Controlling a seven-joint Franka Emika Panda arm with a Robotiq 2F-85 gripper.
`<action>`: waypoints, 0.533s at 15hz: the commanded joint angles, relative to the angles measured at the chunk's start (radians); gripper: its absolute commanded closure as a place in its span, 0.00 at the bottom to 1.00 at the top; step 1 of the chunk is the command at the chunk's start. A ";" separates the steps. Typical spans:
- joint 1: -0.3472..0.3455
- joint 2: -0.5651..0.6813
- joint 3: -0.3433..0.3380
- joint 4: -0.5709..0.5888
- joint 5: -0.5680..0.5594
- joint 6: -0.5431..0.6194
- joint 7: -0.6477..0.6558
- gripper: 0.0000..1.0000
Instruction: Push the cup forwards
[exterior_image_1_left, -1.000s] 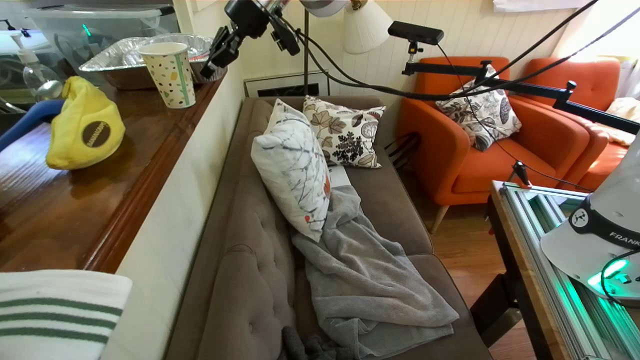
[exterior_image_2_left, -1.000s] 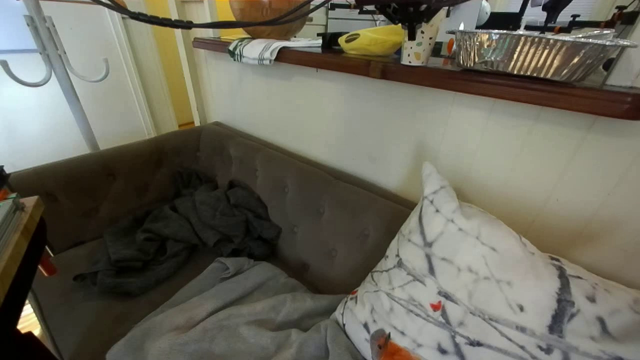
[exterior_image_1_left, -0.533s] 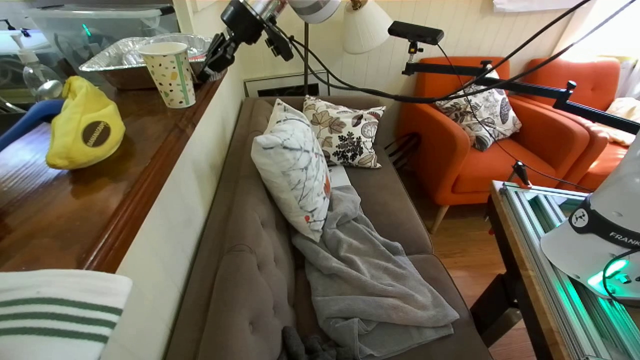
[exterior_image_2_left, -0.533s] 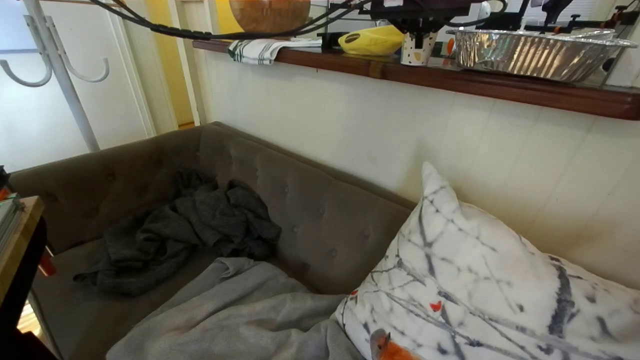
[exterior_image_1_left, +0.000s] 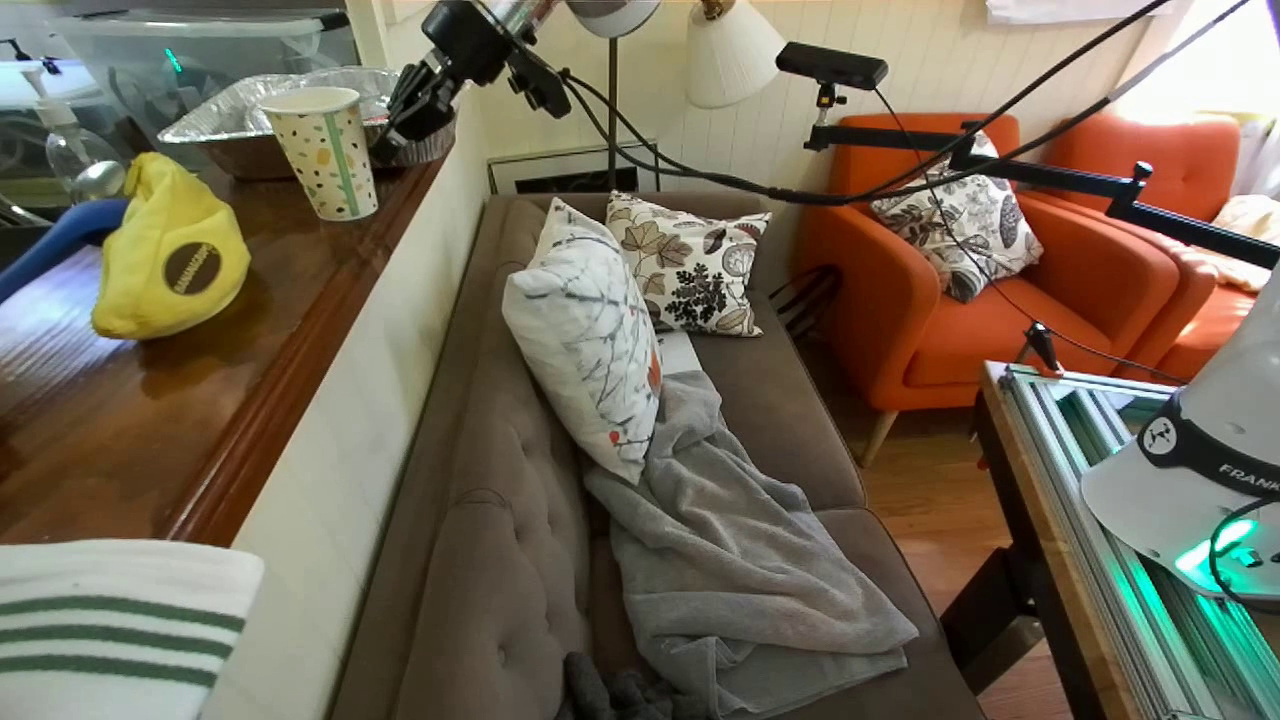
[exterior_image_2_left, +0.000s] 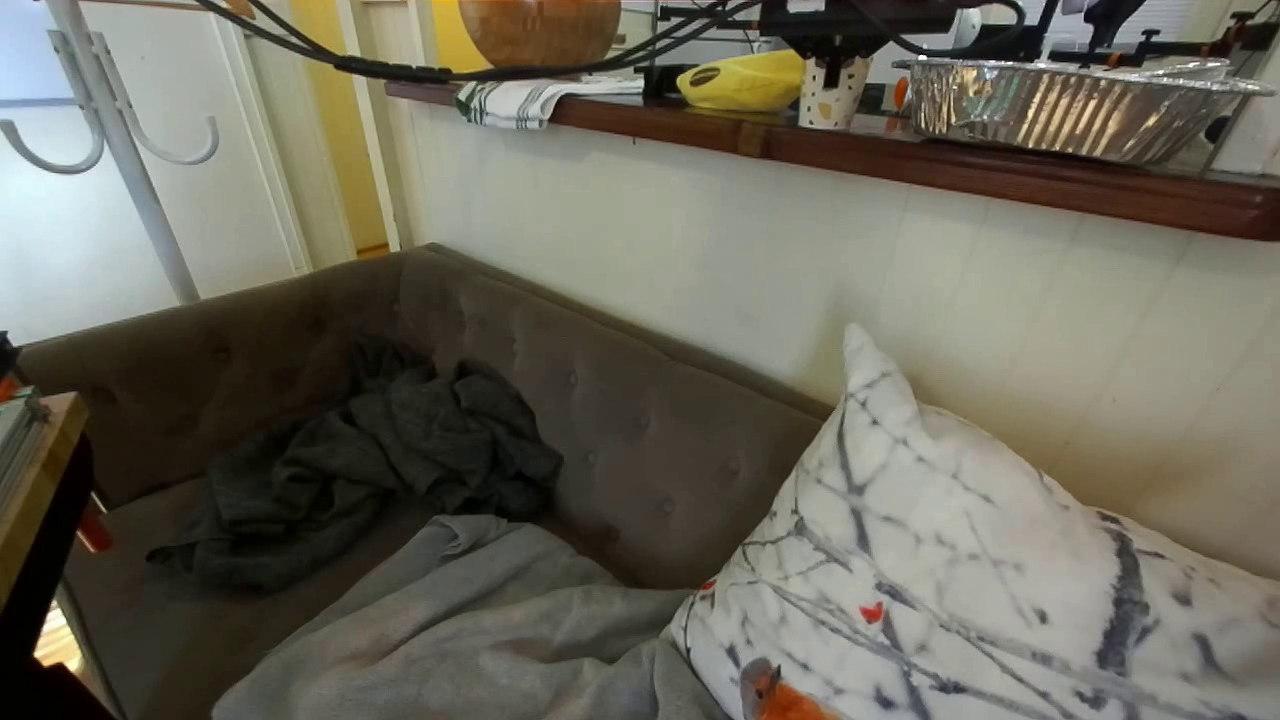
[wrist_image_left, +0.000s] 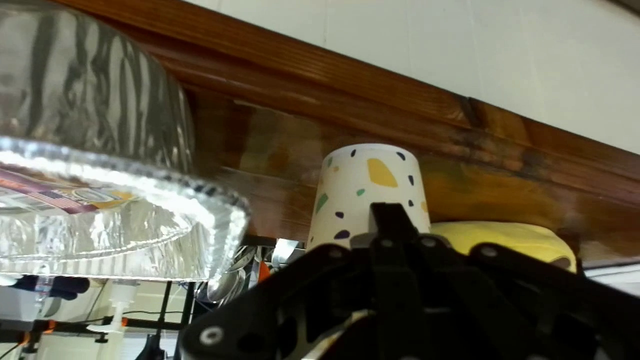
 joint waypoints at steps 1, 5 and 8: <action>0.003 0.049 0.002 0.091 0.044 -0.071 -0.049 1.00; 0.014 0.079 -0.007 0.141 0.041 -0.091 -0.046 1.00; 0.019 0.110 -0.003 0.183 0.038 -0.108 -0.045 1.00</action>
